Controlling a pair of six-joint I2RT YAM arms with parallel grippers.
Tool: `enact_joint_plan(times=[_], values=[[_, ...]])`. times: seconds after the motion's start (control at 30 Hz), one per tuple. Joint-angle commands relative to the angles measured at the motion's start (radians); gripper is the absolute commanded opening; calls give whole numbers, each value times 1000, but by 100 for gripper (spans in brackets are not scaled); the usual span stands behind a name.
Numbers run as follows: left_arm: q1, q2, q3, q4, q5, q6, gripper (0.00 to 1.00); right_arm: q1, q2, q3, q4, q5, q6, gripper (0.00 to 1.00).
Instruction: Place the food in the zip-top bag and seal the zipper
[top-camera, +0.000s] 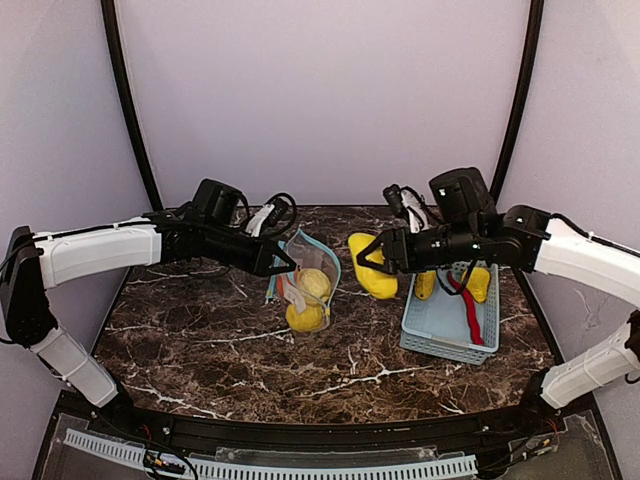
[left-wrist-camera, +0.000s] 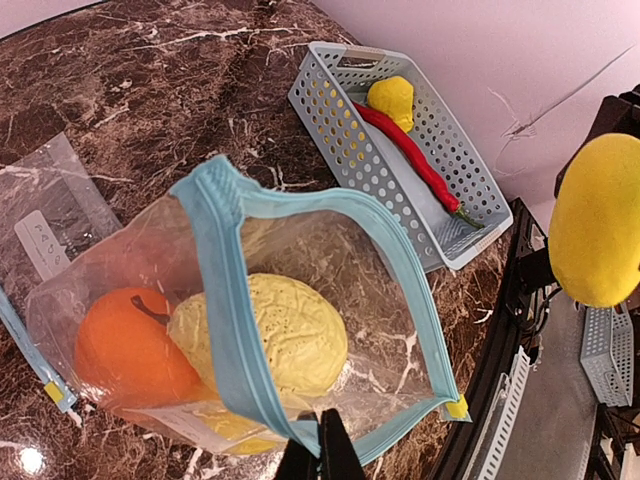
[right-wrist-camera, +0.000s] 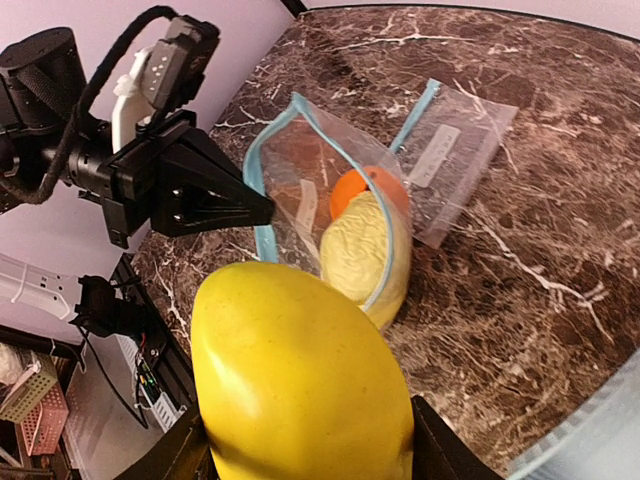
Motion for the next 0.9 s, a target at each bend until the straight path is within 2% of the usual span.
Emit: enact_joint_plan(times=[0.0, 0.13, 0.3, 0.43, 0.87], values=[[-4, -39, 0, 19, 16, 14, 1, 96, 87, 63, 202, 71, 31, 52], [-4, -40, 0, 19, 18, 13, 1, 134, 201, 135, 264, 72, 18, 53], [-5, -43, 0, 19, 19, 12, 1, 147, 355, 278, 158, 118, -6, 52], [-5, -46, 0, 19, 21, 12, 1, 149, 411, 320, 135, 189, -6, 53], [-6, -41, 0, 20, 23, 12, 1, 149, 579, 483, -93, 404, -42, 53]])
